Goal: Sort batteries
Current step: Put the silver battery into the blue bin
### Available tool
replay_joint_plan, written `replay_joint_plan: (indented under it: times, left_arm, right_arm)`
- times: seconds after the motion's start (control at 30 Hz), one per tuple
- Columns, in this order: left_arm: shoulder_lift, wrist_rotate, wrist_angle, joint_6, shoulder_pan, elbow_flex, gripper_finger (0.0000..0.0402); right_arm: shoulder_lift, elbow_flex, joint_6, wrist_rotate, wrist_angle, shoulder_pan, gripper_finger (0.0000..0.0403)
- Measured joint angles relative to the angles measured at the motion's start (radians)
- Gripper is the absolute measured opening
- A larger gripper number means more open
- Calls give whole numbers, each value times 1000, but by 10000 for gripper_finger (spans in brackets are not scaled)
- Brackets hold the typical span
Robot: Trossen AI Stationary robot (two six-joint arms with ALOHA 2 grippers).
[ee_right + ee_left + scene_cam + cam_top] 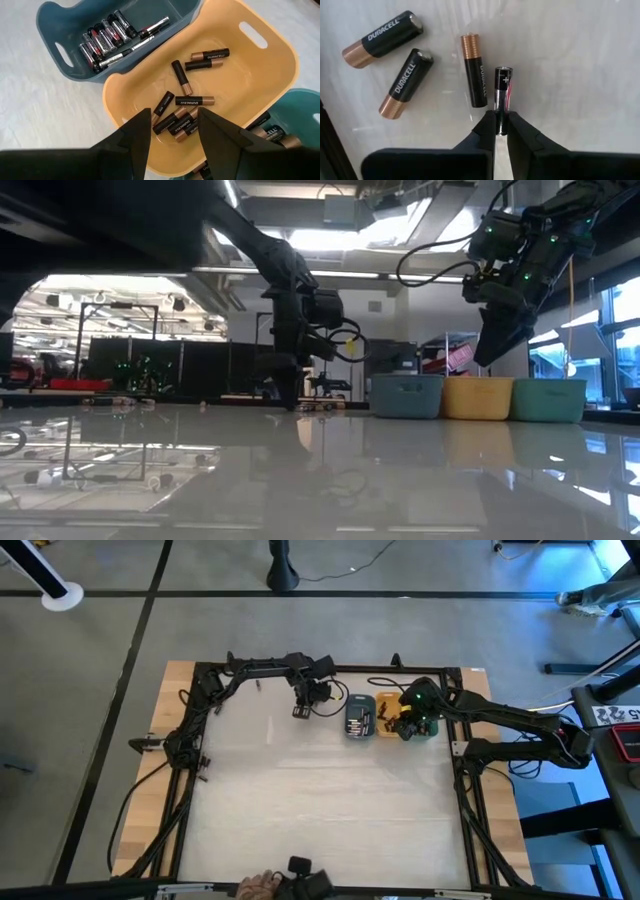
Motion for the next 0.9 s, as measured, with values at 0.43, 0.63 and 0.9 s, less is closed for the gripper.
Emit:
replay_joint_plan:
  times: [0.43,0.63,0.9]
  left_arm:
    - [-150,3,-113,-76,-32,-3,15]
    - [-212,48,-48,-202,-112,-5,17]
    - [-185,30,332,-474,-279,-4,18]
  right_arm:
    - [0,0,0,-5,0,0,162]
    - [0,0,0,-26,0,0,162]
    - [0,0,10,-26,0,0,162]
